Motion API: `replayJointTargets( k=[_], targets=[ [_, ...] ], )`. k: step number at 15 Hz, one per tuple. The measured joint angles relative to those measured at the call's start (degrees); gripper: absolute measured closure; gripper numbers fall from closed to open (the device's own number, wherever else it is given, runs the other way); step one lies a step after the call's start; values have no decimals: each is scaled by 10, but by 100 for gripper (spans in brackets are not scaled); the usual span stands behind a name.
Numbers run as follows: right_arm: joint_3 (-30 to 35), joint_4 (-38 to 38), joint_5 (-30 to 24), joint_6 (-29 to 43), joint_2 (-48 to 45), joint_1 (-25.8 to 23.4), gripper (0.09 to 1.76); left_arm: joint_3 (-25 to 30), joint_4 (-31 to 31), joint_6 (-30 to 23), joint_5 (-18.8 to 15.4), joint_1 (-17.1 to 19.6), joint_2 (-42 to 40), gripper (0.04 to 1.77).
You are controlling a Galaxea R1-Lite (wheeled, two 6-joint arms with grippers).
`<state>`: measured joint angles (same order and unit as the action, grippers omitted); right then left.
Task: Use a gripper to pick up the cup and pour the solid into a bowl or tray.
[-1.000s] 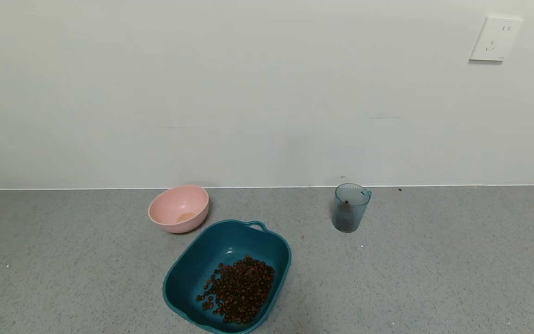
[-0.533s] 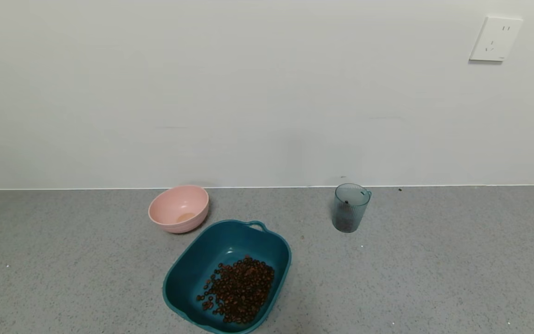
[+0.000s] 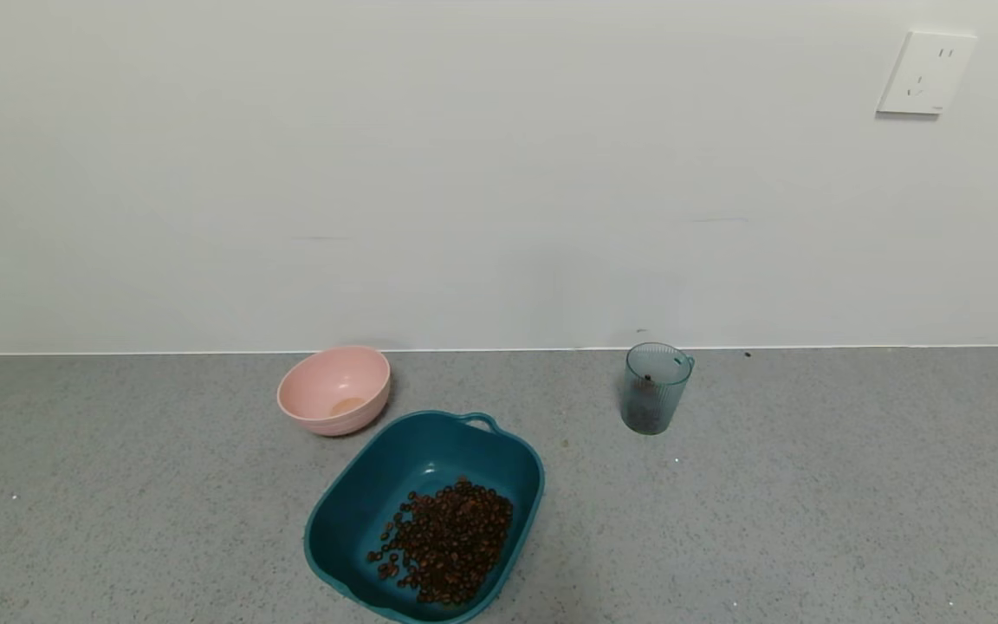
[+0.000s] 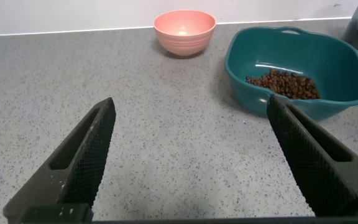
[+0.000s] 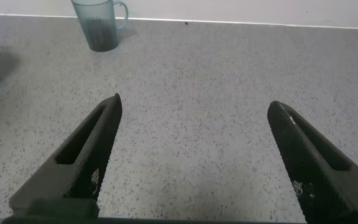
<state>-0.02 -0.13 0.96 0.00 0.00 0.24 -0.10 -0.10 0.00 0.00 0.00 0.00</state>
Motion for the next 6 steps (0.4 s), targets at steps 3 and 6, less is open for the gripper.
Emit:
replayJointTargets(
  k=[3,6],
  targets=[
    [0,0,0,-1,0,0,14,0,0,0,0,0,0,6],
    [0,1,0,-3,0,0,14,0,0,0,0,0,0,6]
  ],
)
